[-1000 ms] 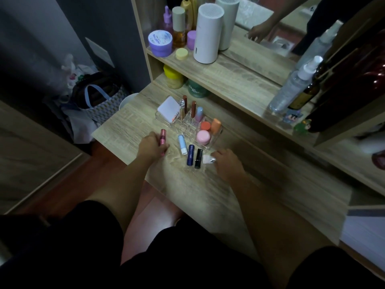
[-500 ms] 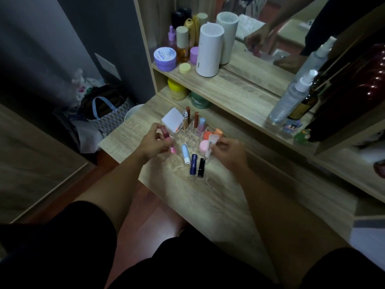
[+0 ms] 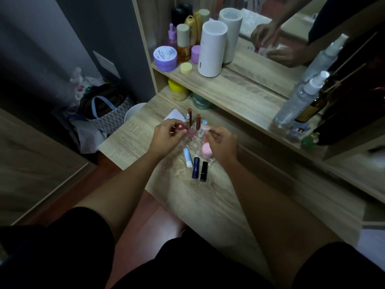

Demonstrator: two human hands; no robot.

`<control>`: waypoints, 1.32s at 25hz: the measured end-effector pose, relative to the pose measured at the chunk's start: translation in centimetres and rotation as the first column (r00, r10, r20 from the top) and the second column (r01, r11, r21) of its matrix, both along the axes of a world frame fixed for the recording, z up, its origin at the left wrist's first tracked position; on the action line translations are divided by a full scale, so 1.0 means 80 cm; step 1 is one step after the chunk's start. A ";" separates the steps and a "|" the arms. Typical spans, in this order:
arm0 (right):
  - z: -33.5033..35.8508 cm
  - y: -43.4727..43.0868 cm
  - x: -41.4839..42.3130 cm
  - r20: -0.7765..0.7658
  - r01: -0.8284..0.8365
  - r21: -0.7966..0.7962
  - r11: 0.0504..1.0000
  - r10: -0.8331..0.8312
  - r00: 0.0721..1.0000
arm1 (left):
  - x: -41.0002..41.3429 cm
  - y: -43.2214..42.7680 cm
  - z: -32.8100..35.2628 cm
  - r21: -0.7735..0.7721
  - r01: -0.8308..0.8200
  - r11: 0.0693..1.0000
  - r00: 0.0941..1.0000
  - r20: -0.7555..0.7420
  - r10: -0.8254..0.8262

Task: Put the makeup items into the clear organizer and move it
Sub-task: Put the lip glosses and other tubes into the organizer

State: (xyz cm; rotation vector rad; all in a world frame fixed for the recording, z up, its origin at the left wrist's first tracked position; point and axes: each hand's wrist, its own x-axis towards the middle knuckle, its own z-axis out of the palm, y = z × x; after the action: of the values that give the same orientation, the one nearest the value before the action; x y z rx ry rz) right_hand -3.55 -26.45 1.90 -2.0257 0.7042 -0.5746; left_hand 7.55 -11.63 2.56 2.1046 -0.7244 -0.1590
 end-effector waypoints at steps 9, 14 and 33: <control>-0.013 0.005 0.005 -0.059 -0.039 -0.043 0.998 0.036 0.998 | -0.002 -0.016 0.001 0.134 0.101 0.986 0.986 0.116 -0.117; -0.017 0.008 0.006 -0.096 -0.030 0.004 1.000 0.031 0.995 | -0.001 -0.021 -0.001 0.220 0.117 0.969 0.962 0.219 -0.165; -0.013 0.007 0.013 -0.169 -0.054 -0.077 0.996 0.040 0.985 | -0.003 -0.029 0.003 0.286 0.182 0.941 0.904 0.328 -0.275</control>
State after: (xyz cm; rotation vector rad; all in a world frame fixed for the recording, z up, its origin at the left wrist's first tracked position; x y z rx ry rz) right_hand -2.54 -25.91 0.84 -2.1793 0.7403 -0.4144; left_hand 7.33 -13.95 2.81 2.3112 -1.2355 0.0169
